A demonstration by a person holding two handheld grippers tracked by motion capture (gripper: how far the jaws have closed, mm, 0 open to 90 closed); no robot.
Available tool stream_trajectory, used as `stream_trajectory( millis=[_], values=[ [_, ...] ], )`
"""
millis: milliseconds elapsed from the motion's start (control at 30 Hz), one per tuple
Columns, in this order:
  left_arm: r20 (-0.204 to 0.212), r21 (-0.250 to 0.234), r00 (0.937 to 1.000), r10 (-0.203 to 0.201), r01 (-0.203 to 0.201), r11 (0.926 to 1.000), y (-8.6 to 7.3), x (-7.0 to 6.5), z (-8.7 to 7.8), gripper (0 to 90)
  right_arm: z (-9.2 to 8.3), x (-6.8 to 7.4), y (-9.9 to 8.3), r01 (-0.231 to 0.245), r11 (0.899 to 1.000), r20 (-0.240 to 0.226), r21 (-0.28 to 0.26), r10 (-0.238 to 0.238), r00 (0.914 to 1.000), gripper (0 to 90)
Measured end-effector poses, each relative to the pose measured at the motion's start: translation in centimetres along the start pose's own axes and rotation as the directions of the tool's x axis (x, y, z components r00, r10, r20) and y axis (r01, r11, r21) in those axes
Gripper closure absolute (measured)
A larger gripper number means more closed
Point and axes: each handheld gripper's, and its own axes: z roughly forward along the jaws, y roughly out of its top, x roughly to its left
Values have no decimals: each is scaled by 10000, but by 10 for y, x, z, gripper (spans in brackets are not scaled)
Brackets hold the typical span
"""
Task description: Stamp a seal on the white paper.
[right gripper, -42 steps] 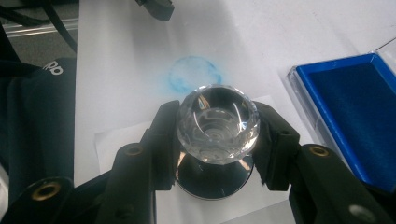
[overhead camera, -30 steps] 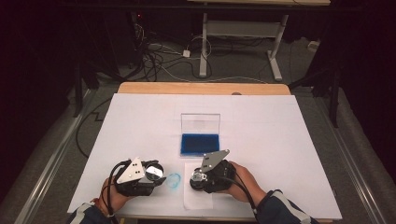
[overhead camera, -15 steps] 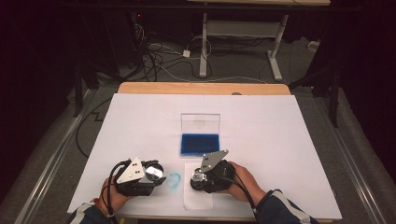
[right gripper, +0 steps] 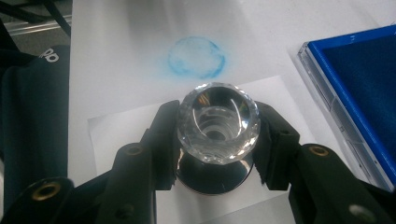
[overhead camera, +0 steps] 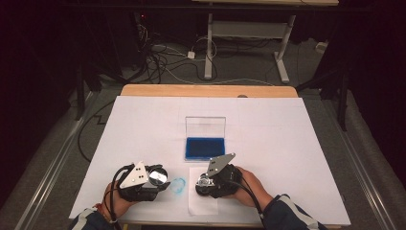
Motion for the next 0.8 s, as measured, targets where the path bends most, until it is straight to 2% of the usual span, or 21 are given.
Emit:
stream_trajectory(
  millis=[800],
  values=[
    [-39,2,10000,34,-34,10000,1,-2,0,359,2,-1,-3,17,9999,-60,-108,-18,10000,566]
  ],
)
